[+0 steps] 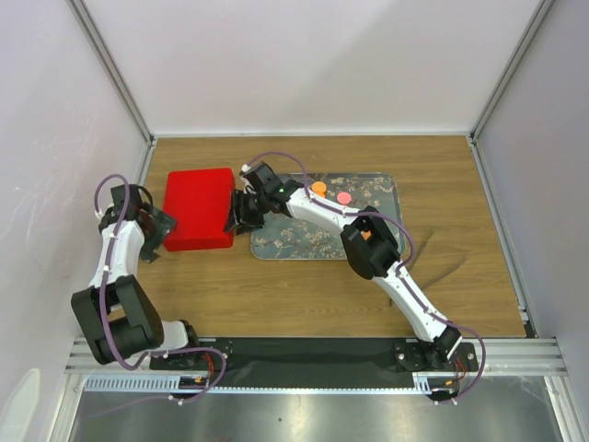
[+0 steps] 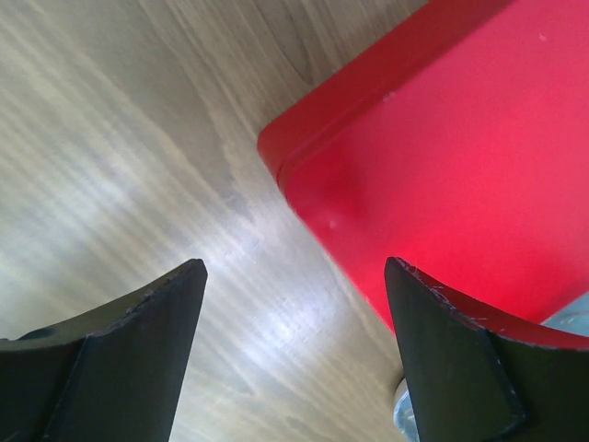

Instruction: Pack the cookies

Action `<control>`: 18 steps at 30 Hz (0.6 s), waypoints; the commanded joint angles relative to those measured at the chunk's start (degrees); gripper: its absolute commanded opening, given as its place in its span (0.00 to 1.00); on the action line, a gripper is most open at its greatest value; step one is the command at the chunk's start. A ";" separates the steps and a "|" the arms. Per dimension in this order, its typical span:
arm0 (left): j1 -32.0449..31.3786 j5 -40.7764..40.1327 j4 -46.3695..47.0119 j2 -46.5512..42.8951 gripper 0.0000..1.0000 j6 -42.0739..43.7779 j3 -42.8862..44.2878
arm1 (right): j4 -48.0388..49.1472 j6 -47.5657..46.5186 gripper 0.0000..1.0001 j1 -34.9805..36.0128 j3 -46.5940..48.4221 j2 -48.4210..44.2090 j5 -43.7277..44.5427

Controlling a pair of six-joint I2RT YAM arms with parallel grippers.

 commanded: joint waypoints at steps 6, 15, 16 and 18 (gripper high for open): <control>2.91 6.05 10.60 4.84 0.81 -5.17 -3.48 | -3.60 -2.43 0.52 -0.22 0.18 1.99 2.48; 4.14 0.09 8.42 5.82 0.68 -7.37 -4.88 | -4.30 -3.04 0.51 -0.04 0.00 2.16 3.18; 4.31 -0.62 7.89 5.56 0.67 -7.54 -5.06 | -4.30 -3.05 0.51 -0.04 0.09 2.16 3.27; 4.40 -2.81 5.70 5.73 0.65 -8.24 -5.24 | -4.65 -3.22 0.51 0.22 0.44 2.16 3.62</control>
